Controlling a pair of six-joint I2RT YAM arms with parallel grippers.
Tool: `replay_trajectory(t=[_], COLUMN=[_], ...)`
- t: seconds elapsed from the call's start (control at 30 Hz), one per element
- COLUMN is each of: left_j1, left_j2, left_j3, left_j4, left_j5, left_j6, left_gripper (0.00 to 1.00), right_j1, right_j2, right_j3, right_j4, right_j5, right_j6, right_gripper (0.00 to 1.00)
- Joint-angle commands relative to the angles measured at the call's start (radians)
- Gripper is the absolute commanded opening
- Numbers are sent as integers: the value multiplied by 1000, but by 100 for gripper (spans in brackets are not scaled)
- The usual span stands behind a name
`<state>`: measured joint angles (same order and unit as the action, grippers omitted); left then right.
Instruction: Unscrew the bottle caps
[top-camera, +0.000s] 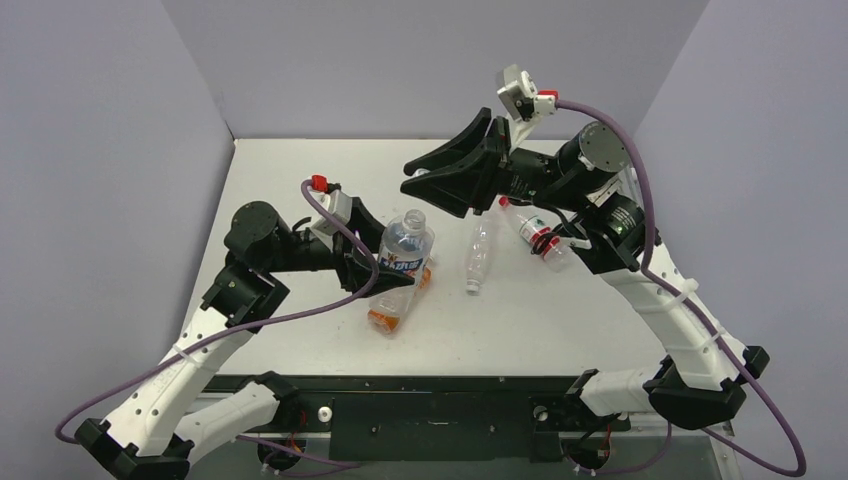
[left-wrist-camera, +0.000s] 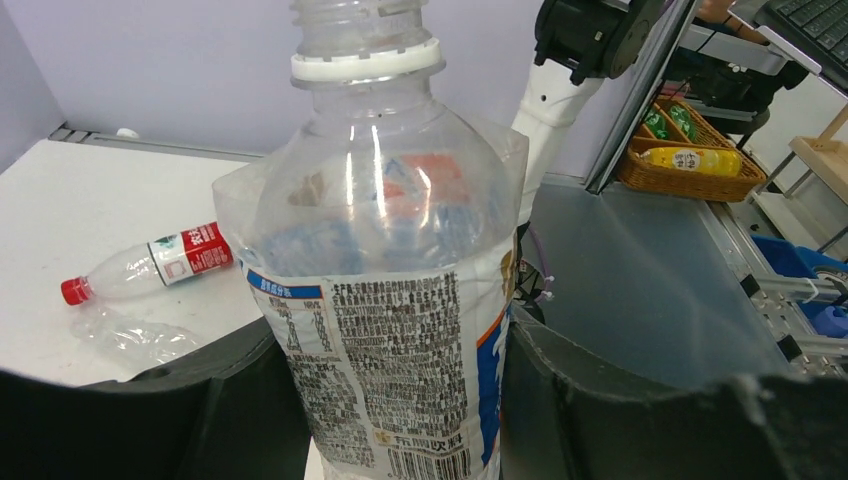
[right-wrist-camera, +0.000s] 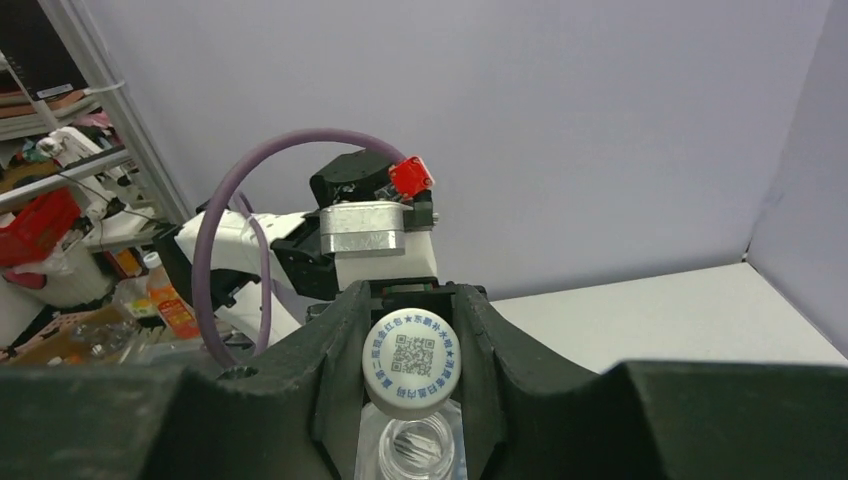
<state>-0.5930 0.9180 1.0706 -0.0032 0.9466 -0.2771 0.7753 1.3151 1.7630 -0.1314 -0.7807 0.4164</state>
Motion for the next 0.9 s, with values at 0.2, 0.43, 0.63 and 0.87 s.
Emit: replay_trajectory(t=[0.2,0.43,0.63,0.87], left_j1=[14,27,30,32], left_j2=[-74,-143,-173,-183], left_j3=[-16,-94,-134,-148], left_j4=[-100,-142,-133,-112], left_j5=[-156,-199,-235,-239], left_j6=[190,206,191,172], left_gripper=[13,13,13,12], right_j1=[-259,-312,-320,-323], right_j2=[-122,-214,-261,-191], right_j3=[-208,-667,-938,-1089], right_j4=[-278,-335,-273,-170], right_j5=[606,947,1125,1230], right_j6=[-30,48,147,243], right_gripper=[0,0,0,0])
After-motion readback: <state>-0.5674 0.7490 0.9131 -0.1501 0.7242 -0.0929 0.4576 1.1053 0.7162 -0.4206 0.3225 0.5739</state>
